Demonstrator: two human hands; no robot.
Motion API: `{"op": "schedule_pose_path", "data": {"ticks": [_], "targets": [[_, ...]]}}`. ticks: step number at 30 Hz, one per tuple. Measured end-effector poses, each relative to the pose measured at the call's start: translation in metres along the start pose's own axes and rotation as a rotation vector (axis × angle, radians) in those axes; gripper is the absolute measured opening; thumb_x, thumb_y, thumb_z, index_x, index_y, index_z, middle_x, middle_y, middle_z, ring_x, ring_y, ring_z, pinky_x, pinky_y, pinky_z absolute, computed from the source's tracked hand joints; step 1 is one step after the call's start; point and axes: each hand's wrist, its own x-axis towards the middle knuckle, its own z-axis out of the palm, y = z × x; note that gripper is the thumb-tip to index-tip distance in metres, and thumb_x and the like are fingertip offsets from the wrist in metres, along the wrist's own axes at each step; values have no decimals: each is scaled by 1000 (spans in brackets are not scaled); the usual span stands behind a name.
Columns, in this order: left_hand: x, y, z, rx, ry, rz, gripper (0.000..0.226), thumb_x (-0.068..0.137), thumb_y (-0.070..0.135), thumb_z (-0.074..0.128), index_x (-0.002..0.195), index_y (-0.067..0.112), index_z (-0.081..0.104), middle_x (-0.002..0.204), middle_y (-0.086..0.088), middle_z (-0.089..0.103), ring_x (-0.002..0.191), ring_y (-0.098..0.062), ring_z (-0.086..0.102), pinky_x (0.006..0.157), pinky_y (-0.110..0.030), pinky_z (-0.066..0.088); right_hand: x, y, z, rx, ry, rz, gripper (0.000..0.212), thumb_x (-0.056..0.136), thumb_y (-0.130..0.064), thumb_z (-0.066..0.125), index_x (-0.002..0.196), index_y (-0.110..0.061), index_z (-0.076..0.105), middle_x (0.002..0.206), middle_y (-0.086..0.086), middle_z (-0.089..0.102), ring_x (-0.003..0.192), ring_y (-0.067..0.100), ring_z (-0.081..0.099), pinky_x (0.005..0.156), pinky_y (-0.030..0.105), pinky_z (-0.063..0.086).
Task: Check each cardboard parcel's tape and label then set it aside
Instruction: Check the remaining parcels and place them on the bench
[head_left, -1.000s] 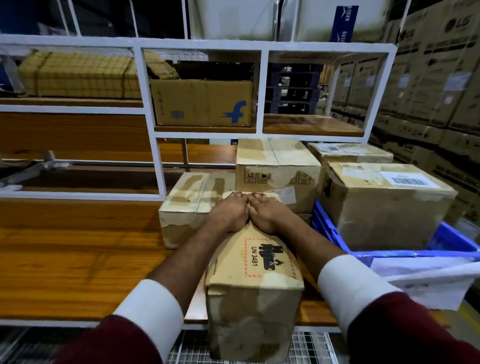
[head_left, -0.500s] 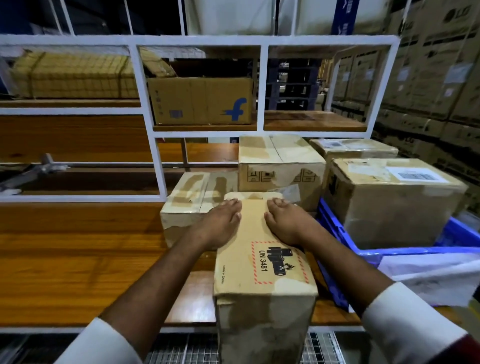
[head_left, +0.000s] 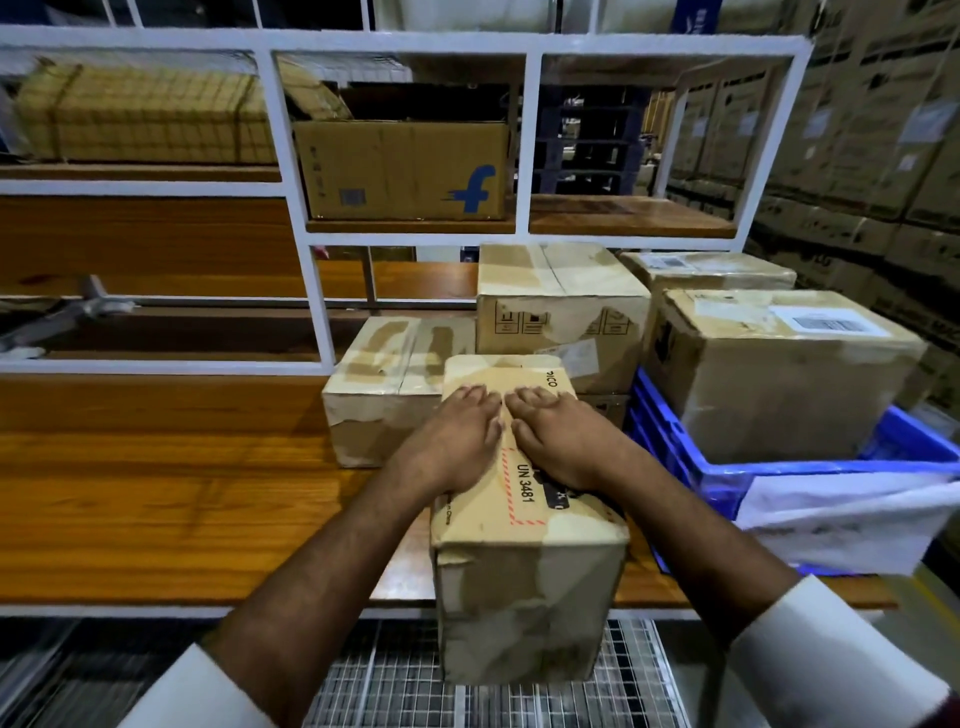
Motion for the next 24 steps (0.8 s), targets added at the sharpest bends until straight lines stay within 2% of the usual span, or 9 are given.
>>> {"op": "schedule_pose_path", "data": {"ticks": [3, 7, 8, 11, 13, 16, 19, 21, 24], "targets": [[-2, 2, -6, -44, 40, -37, 50, 106, 37, 31, 154, 21, 29, 162, 0, 20, 149, -15, 15, 119, -32, 13, -4, 0, -5, 17, 6, 7, 55, 106, -38, 23, 157, -15, 20, 163, 7, 20, 149, 19, 21, 119, 35, 18], [-18, 4, -14, -11, 38, -41, 44, 105, 37, 37, 146, 22, 41, 157, 1, 33, 142, -15, 32, 114, -36, 28, -21, 3, -22, -34, -36, 80, 53, 106, -40, 29, 153, -16, 31, 158, 5, 34, 140, 21, 39, 113, 37, 33], [-23, 2, -13, -16, 27, -39, 44, 105, 36, 36, 147, 22, 40, 158, 1, 31, 143, -15, 30, 114, -36, 27, -27, 6, -22, -36, -38, 100, 52, 106, -40, 30, 152, -15, 33, 156, 5, 36, 138, 21, 41, 112, 37, 35], [-40, -4, -4, -32, -15, -17, 51, 107, 35, 30, 155, 21, 22, 163, 2, 15, 150, -14, 11, 119, -33, 11, -44, 9, -8, 23, -22, 108, 56, 106, -40, 25, 156, -14, 21, 162, 5, 23, 148, 20, 24, 119, 38, 24], [-41, -7, -3, -43, -10, -7, 51, 107, 36, 29, 155, 21, 22, 163, 1, 15, 150, -14, 10, 118, -31, 10, -45, 12, -2, 68, 0, 101, 57, 106, -41, 22, 157, -16, 16, 164, 3, 16, 150, 18, 15, 121, 42, 22], [-34, -5, -4, 12, 23, -21, 45, 106, 35, 30, 149, 20, 34, 160, -1, 27, 148, -17, 21, 118, -36, 18, -41, 13, -5, 20, -6, 112, 56, 106, -41, 22, 157, -18, 18, 163, 2, 20, 149, 18, 19, 120, 49, 22], [-39, 7, -7, 85, 35, -5, 40, 105, 34, 32, 142, 22, 43, 153, 0, 39, 141, -16, 34, 118, -43, 26, -47, -3, -15, -44, -2, 52, 51, 105, -43, 26, 151, -21, 31, 157, 1, 34, 143, 18, 34, 118, 51, 24], [-51, 20, -3, 111, -12, 59, 46, 106, 32, 30, 150, 20, 34, 158, -2, 32, 145, -17, 28, 120, -42, 21, -57, -18, -11, -10, 6, -6, 50, 104, -43, 28, 149, -22, 35, 154, 2, 39, 139, 18, 40, 117, 47, 28], [-68, 28, 2, 131, -7, 80, 52, 107, 31, 26, 156, 17, 18, 164, -2, 16, 150, -14, 12, 121, -34, 9, -68, -27, 4, 28, 50, -25, 52, 105, -38, 25, 154, -18, 27, 160, 4, 29, 146, 18, 28, 119, 44, 22]]}}
